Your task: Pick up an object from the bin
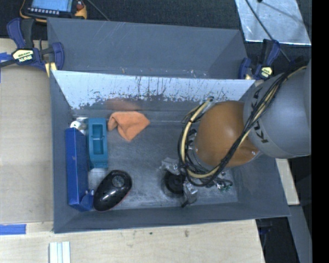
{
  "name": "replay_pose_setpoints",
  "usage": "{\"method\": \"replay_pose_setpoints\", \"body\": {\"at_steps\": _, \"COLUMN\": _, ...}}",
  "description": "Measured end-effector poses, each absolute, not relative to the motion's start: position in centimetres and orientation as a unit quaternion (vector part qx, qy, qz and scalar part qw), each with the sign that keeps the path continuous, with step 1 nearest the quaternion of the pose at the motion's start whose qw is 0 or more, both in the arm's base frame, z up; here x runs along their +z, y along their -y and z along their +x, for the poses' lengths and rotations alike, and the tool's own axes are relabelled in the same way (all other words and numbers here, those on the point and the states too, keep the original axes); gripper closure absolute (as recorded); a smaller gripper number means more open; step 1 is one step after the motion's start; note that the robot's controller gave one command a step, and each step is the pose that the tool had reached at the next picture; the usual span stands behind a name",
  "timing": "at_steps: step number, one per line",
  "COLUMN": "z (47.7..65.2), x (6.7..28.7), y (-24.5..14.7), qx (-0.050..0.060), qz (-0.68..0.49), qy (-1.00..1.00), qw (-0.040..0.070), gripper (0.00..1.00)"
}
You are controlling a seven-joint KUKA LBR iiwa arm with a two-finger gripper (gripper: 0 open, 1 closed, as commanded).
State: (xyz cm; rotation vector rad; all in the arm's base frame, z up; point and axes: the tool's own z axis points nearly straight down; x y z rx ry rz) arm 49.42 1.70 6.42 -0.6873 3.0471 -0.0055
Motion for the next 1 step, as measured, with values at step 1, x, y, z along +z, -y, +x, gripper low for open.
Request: {"method": "replay_pose_setpoints", "body": {"at_steps": 1, "z": 49.37, "x": 6.9, "y": -1.71, "qx": -0.001, "qz": -0.22, "qy": -0.976, "qw": 0.006, "gripper": 1.0}}
